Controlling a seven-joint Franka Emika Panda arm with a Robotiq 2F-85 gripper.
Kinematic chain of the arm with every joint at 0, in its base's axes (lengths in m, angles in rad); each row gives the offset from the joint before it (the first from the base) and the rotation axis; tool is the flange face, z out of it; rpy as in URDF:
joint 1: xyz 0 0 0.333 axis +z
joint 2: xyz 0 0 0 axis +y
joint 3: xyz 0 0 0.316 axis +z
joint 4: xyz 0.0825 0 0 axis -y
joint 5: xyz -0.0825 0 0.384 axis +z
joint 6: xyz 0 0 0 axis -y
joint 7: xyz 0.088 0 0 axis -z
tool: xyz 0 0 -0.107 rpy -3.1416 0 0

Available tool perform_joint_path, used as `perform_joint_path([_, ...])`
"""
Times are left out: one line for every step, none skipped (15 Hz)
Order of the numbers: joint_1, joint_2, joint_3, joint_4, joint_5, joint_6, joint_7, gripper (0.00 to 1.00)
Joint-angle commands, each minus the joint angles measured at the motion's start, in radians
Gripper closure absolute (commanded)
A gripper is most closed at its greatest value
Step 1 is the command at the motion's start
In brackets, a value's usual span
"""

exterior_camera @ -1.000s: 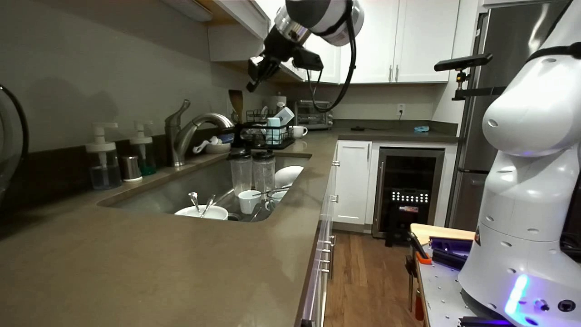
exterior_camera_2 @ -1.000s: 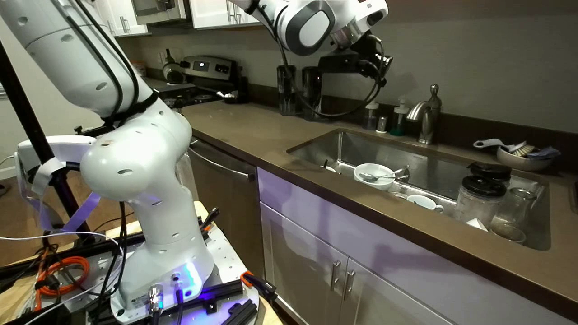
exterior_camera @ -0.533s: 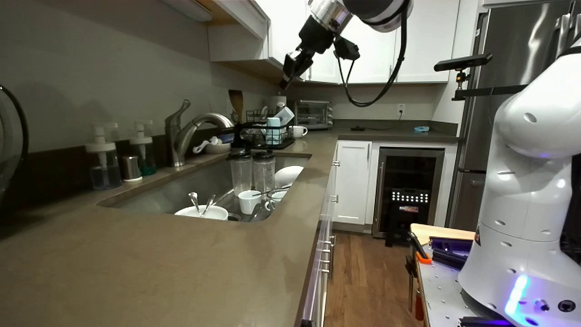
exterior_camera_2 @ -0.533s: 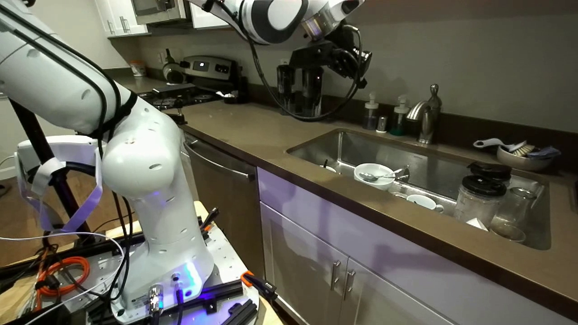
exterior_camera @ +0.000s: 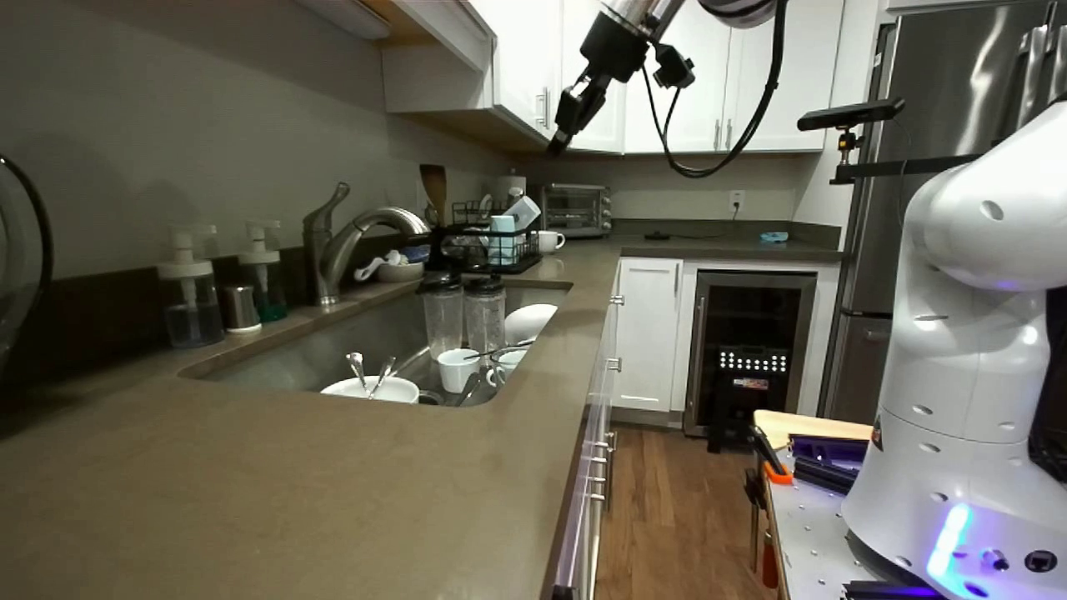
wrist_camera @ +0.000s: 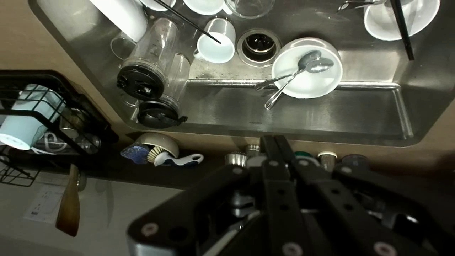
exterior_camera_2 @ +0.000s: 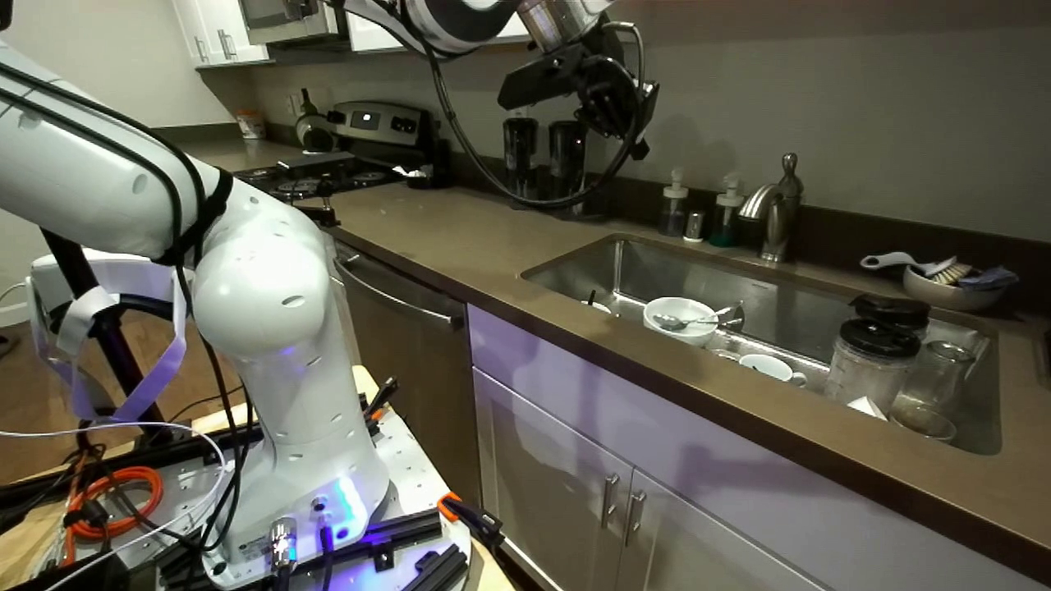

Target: Push the faucet handle downwards

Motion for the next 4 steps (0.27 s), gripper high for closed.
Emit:
perform_joint_path([0.025, 0.036, -0.028, 0.066, -0.051, -0.057, 0.016, 0.71])
perform_joint_path([0.034, 0.006, -0.036, 0.020, -0.045, -0.019, 0.023, 0.94])
perform_joint_path([0.034, 0.011, -0.039, 0.031, -0.048, -0.027, 0.022, 0.89])
perform_joint_path([0.035, 0.014, -0.041, 0.039, -0.050, -0.033, 0.022, 0.83])
